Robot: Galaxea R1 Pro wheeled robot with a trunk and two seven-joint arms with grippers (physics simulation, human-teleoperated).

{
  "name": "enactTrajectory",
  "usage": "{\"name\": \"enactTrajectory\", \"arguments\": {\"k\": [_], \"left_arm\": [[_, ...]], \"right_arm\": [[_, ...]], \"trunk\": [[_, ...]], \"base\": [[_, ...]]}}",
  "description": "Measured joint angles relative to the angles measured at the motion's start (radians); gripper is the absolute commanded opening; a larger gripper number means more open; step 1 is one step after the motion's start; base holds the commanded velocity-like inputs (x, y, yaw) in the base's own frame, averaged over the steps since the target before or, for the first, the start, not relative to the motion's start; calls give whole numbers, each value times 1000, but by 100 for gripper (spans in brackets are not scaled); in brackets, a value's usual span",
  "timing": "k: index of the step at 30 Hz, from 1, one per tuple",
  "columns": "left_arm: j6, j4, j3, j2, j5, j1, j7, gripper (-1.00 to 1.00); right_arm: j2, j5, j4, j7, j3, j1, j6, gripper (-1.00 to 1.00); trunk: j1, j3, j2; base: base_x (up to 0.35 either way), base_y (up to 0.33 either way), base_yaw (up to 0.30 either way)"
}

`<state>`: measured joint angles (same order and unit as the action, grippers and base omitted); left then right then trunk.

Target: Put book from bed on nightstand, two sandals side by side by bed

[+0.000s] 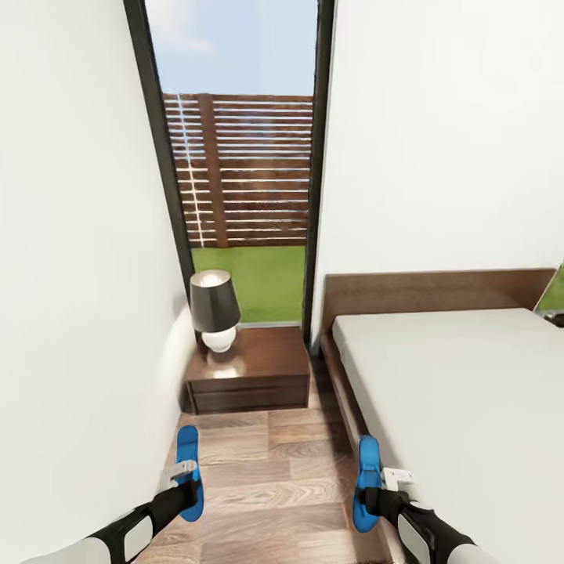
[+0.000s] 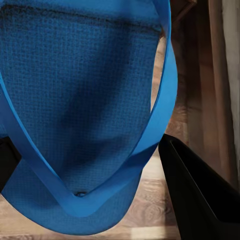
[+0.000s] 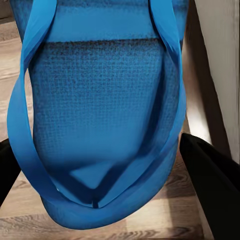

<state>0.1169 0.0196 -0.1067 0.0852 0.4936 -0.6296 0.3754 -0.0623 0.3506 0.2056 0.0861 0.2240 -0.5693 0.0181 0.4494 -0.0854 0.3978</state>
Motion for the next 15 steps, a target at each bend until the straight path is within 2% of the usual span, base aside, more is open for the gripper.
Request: {"name": "enactTrajectory", "arguments": {"k": [15], "left_arm": [[1,18,4,-2,-3,-1,2,-100]], "right_arm": [[-2,0,16,2,-2,0,7,-100]], "trunk": [[0,0,0]], "base": [[0,10,-300]]}}
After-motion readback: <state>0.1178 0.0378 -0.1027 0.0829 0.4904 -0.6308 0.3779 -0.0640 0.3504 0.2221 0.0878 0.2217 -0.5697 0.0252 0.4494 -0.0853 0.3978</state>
